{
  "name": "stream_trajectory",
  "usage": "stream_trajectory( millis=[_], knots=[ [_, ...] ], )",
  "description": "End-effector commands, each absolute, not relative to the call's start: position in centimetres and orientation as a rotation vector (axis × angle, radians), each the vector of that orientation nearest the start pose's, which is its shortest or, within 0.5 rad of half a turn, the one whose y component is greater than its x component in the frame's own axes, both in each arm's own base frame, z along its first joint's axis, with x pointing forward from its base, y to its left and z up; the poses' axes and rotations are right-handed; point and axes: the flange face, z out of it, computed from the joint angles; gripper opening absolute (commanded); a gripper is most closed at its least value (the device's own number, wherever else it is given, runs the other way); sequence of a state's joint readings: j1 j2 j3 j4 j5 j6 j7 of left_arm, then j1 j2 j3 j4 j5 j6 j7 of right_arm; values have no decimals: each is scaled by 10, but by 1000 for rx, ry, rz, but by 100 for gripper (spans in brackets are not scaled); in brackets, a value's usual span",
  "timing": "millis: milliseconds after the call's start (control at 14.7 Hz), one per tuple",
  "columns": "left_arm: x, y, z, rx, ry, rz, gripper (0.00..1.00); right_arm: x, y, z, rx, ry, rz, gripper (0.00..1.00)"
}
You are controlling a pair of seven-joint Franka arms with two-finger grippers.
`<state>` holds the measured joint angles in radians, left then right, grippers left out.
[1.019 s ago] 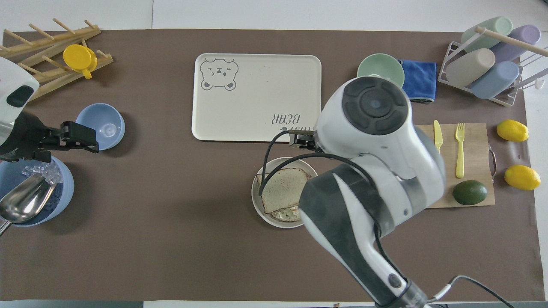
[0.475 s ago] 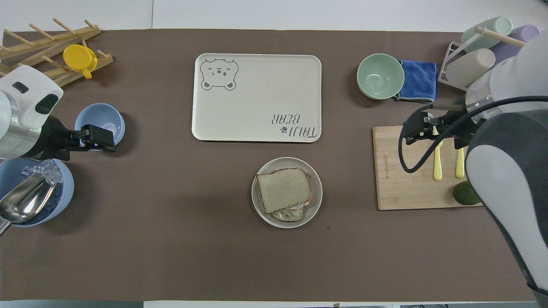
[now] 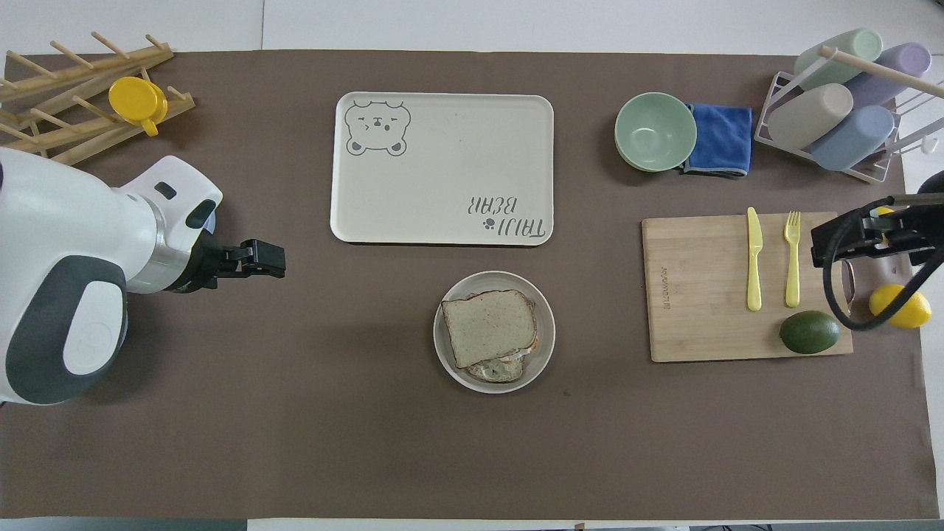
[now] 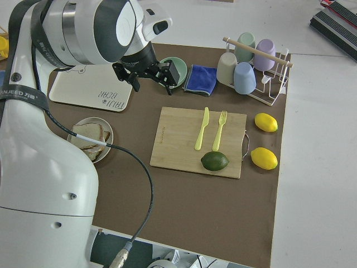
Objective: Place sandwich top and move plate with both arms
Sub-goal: 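Move the left gripper to the rim of the white plate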
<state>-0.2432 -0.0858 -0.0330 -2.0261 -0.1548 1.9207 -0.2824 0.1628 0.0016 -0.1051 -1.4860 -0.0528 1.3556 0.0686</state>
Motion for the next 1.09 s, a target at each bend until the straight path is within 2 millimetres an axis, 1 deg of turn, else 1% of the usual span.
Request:
stream_trajectory(
  millis=[0, 68, 136, 204, 272, 340, 408, 475, 543, 611, 679, 747, 815, 883, 951, 1019],
  knots=[
    [499, -179, 445, -3306, -122, 101, 100, 534, 21, 620, -3170, -19, 186, 100],
    [500, -195, 432, -3313, -106, 58, 100, 536, 18, 610, -3163, -9, 174, 100],
    [499, -207, 420, -3310, -119, 63, 100, 534, 11, 604, -3160, 7, 181, 100],
    [496, -221, 415, -3308, -117, 70, 100, 531, 7, 603, -3158, 15, 196, 100],
    [496, -231, 403, -3305, -107, 79, 100, 530, 6, 604, -3159, 5, 199, 100],
    [497, -239, 397, -3313, -96, 57, 100, 531, 6, 601, -3159, 5, 199, 100],
    [494, -253, 393, -3321, -64, 45, 100, 530, 0, 595, -3157, 14, 213, 100],
    [491, -264, 383, -3324, -50, 59, 100, 529, -5, 594, -3155, 28, 209, 100],
    [489, -269, 380, -3323, -29, 62, 100, 529, -8, 593, -3156, 33, 209, 100],
    [487, -274, 376, -3321, -11, 67, 100, 530, -16, 590, -3154, 14, 217, 100],
    [485, -282, 365, -3315, 7, 79, 100, 531, -23, 589, -3151, -15, 222, 100],
    [480, -295, 357, -3315, 38, 73, 100, 532, -24, 588, -3150, -18, 222, 100],
    [474, -302, 348, -3309, 64, 82, 100, 535, -24, 583, -3153, -18, 232, 100],
    [469, -303, 344, -3304, 74, 93, 100, 540, -24, 577, -3152, -20, 234, 100],
    [462, -306, 339, -3298, 90, 107, 100, 539, -27, 575, -3152, -16, 239, 100],
    [460, -308, 337, -3295, 97, 114, 100, 538, -23, 576, -3151, -23, 251, 100]
  ],
)
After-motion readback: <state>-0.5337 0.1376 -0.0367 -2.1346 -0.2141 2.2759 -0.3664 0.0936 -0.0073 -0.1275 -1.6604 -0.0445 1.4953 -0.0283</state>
